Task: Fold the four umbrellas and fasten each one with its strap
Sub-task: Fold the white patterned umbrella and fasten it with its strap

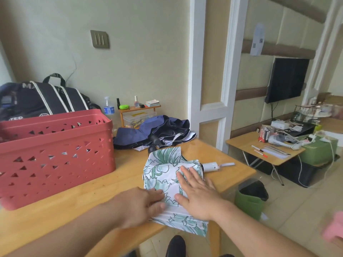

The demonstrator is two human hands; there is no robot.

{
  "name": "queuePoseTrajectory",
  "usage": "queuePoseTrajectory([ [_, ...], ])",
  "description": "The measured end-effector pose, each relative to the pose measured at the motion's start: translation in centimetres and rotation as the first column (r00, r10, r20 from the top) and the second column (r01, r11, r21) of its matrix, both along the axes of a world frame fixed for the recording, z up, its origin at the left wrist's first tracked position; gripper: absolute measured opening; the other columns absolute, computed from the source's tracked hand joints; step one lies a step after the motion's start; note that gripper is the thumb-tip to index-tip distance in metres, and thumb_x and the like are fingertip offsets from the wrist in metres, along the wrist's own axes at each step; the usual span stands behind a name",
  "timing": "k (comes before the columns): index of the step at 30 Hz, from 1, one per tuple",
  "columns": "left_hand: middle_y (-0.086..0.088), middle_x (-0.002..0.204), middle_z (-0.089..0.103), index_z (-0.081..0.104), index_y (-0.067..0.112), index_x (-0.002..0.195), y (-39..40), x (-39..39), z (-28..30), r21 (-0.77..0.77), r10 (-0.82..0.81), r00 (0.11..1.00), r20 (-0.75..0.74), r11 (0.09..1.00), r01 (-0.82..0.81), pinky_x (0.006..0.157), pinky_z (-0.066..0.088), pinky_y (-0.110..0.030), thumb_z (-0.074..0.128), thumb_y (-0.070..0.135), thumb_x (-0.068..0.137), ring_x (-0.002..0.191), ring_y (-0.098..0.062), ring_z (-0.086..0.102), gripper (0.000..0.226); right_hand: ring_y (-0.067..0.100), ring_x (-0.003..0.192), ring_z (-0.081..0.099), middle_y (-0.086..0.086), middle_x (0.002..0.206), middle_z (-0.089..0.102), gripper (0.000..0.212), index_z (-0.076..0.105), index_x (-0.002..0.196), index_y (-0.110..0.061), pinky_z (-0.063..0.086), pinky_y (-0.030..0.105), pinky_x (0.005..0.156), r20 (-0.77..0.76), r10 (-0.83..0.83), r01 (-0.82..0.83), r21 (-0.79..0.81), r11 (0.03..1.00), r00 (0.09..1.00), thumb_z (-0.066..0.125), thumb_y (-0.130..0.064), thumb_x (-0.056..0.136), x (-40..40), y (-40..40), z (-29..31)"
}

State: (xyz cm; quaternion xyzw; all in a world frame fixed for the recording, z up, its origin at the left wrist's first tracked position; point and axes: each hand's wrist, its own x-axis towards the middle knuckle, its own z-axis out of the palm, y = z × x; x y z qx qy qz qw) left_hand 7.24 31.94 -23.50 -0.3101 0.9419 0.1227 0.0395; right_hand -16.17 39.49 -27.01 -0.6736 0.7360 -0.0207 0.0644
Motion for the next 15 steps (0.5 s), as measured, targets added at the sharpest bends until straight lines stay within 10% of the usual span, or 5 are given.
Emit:
queuePoseTrajectory([
  [4,0.003,0.102,0.073,0.07,0.029,0.102,-1.5,-2.8,1.0,-0.192,0.156,0.987,-0.049,0.968,-0.162,0.086,0.055,-0.036,0.044,0.057,0.098,0.098,-0.026,0.065,0.038,0.007,0.147,-0.04,-0.024,0.156,-0.045,0.072,-0.022,0.16,-0.04,-0.008,0.059,0.125,-0.011,-0.001,0.002,0.043,0.999,1.0,0.014,-0.067,0.103,0.1,-0.1,0.1],
  [8,0.003,0.124,0.069,0.066,0.03,0.131,-1.4,-6.3,-0.4,-0.414,-0.046,0.987,-0.157,0.91,-0.023,0.1,0.049,-0.037,0.039,0.036,0.097,0.12,-0.025,0.06,0.044,0.008,0.149,-0.038,-0.023,0.157,-0.043,0.072,-0.018,0.161,-0.04,-0.005,0.059,0.125,-0.009,-0.008,0.009,0.058,0.998,1.0,0.015,-0.067,0.103,0.3,-0.3,0.4],
  [11,0.007,0.172,0.018,0.017,0.026,0.166,-1.0,-5.5,-2.6,-0.284,-0.04,0.999,0.019,0.958,0.044,0.129,0.012,-0.039,0.024,0.043,0.111,0.16,-0.018,0.01,0.058,0.007,0.148,-0.038,-0.025,0.156,-0.045,0.073,-0.018,0.161,-0.039,-0.005,0.059,0.125,-0.029,-0.003,0.005,0.068,0.998,1.0,0.012,-0.071,0.101,0.0,-0.2,0.2],
  [15,0.02,0.167,-0.026,-0.013,0.034,0.164,-0.9,-3.0,-2.9,-0.217,0.032,0.985,0.172,0.976,0.006,0.128,-0.014,-0.047,0.006,0.06,0.107,0.153,-0.007,-0.029,0.066,0.006,0.148,-0.038,-0.027,0.156,-0.044,0.072,-0.016,0.161,-0.043,-0.01,0.058,0.125,-0.042,0.009,-0.007,0.045,0.999,0.999,0.008,-0.073,0.1,-1.5,1.1,-0.1],
])
